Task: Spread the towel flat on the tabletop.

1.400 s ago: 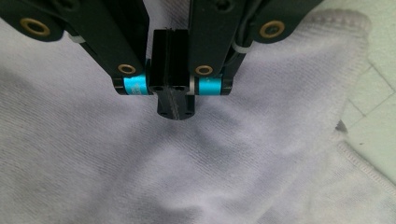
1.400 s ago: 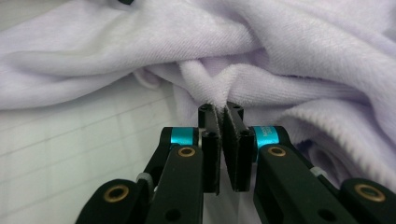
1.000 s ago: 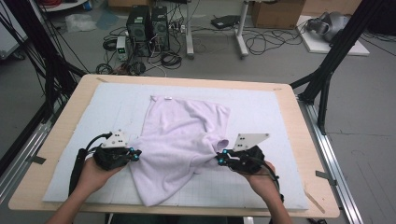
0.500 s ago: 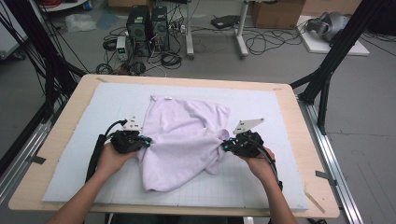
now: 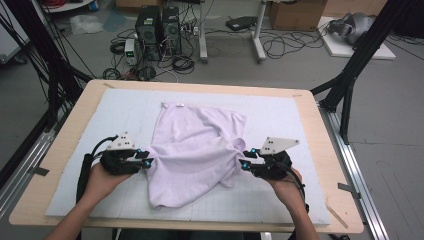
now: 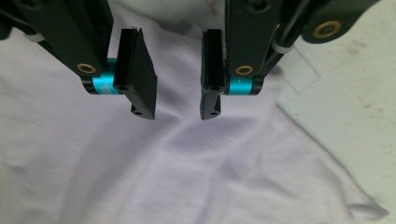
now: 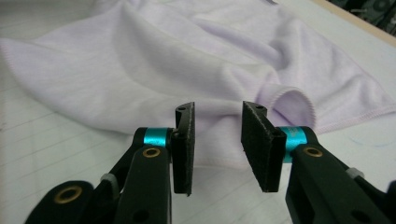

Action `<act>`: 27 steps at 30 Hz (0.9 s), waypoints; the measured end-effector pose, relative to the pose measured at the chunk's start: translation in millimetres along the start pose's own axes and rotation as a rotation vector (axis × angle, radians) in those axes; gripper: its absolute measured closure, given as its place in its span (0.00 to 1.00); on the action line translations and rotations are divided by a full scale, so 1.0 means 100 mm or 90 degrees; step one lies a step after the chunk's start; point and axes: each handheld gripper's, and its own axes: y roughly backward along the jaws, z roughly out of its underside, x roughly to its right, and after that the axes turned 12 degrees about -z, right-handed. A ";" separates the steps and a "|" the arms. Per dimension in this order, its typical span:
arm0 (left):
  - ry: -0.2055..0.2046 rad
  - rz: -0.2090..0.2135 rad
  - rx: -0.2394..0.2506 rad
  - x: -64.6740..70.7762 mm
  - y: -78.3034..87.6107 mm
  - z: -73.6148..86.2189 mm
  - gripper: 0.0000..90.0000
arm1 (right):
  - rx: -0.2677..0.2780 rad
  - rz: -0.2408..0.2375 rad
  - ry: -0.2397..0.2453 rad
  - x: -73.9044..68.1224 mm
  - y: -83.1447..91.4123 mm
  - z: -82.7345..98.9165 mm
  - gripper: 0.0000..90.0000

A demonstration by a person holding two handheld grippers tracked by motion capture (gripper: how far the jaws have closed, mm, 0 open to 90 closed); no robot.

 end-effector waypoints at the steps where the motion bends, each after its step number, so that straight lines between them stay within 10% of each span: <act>1: -0.002 0.004 0.005 0.05 0.03 0.04 0.71 | 0.006 -0.009 0.005 -0.06 0.01 0.01 0.73; 7: -0.031 0.037 -0.017 0.31 -0.04 0.23 0.64 | -0.047 -0.077 0.017 -0.23 -0.32 0.22 0.75; 14: -0.053 0.056 -0.031 0.43 -0.23 0.29 0.62 | -0.103 -0.089 0.001 -0.20 -0.67 0.32 0.76; 18: -0.056 0.062 -0.035 0.42 -0.24 0.26 0.93 | -0.101 -0.101 -0.005 -0.18 -0.68 0.31 0.95; 27: -0.042 0.035 -0.021 0.29 0.04 0.20 0.97 | -0.083 -0.134 0.002 -0.31 -0.43 0.31 0.98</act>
